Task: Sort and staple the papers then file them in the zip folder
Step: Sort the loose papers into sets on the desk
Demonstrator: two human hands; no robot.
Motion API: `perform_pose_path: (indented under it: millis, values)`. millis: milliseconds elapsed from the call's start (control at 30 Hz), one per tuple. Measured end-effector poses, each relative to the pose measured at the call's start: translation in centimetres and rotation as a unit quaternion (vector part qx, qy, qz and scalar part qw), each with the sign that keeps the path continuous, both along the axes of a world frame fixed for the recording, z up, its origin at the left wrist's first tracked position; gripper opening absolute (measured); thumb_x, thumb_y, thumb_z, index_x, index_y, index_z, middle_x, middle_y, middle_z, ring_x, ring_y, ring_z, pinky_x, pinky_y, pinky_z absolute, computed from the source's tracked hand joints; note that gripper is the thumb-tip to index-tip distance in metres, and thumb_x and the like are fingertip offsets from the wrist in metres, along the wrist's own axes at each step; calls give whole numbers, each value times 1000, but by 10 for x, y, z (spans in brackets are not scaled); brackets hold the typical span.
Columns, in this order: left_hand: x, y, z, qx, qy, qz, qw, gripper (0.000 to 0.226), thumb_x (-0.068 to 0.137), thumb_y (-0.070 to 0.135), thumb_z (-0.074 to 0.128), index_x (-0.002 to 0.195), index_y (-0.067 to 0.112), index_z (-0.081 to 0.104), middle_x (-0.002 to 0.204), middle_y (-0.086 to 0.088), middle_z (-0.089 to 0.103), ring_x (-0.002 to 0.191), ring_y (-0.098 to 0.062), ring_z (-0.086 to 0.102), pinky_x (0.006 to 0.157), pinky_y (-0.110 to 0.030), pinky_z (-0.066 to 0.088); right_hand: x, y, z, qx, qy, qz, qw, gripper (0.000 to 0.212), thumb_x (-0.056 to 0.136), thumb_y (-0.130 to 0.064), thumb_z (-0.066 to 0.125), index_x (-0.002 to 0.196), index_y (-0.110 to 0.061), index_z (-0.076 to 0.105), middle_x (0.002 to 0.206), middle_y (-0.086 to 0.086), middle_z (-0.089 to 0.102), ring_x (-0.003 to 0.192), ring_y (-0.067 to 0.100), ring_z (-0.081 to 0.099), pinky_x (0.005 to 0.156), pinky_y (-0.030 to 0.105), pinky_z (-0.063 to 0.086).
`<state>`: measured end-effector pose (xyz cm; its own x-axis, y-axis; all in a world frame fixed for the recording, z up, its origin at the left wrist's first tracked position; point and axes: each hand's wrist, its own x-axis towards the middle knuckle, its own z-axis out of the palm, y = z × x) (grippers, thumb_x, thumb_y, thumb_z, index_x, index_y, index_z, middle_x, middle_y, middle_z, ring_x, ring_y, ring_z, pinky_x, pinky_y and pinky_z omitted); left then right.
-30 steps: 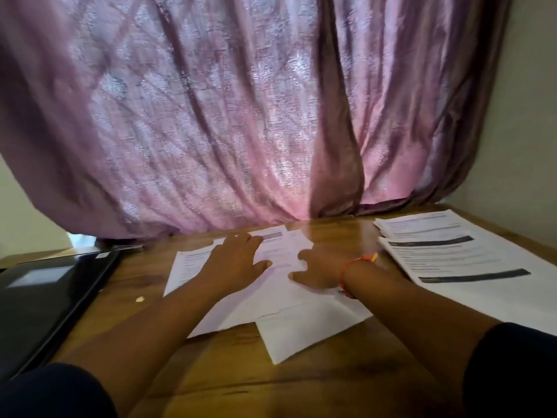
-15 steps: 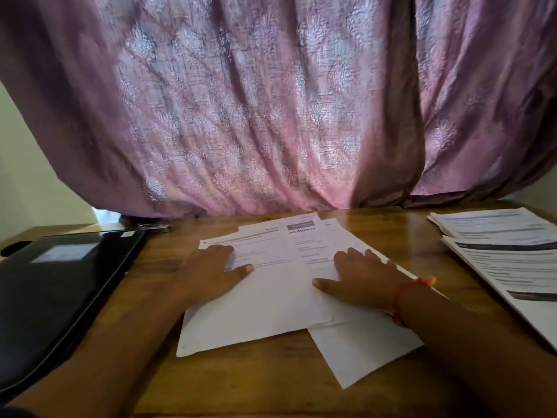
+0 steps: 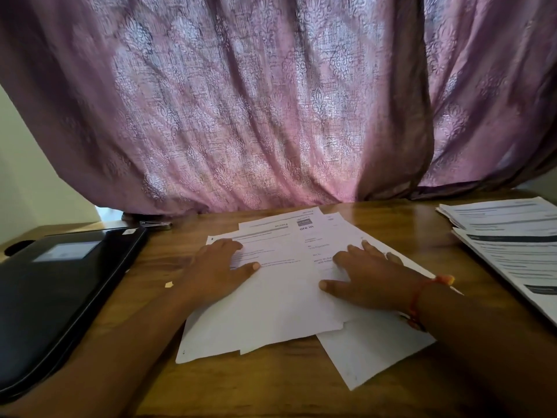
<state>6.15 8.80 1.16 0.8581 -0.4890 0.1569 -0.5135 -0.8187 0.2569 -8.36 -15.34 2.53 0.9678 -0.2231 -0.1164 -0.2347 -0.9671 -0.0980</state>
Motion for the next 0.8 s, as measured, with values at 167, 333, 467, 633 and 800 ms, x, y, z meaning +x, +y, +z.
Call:
perform_pose_path:
  millis: [167,333,467,633,800]
  values:
    - [5,0,-1,-149,-1,60,987,64,85,49,76,138,22,53,146,-3,50,131,-23,47,106,-37,40,0,1,-2,7,-9,-2,1000,72,88,-75,33,146,-32,30,160,2,24,149,30,14,118,56,17]
    - [17,8,-3,-327,83,107,935,57,83,26,83,133,19,58,130,2,66,108,-20,64,90,-37,52,0,2,-2,19,-27,-7,999,71,88,-73,38,146,-32,33,155,-1,34,141,25,33,114,50,31]
    - [24,12,-5,-391,104,94,910,52,87,7,78,131,18,53,117,5,72,98,-14,70,81,-33,60,0,1,-1,32,-41,-4,999,67,90,-69,41,145,-31,34,153,-4,37,139,23,36,114,49,33]
    - [17,3,0,-430,54,83,897,42,93,9,71,124,22,47,101,11,67,86,-6,68,56,-12,51,-5,-2,2,74,-36,12,997,61,94,-62,43,148,-34,32,158,-8,30,147,25,25,118,49,26]
    - [21,1,-11,-389,80,99,913,35,94,12,70,125,14,53,120,-2,71,91,-13,69,64,-21,53,2,-6,-5,105,-155,-9,982,35,101,-39,44,132,-25,53,135,0,58,121,23,54,107,43,42]
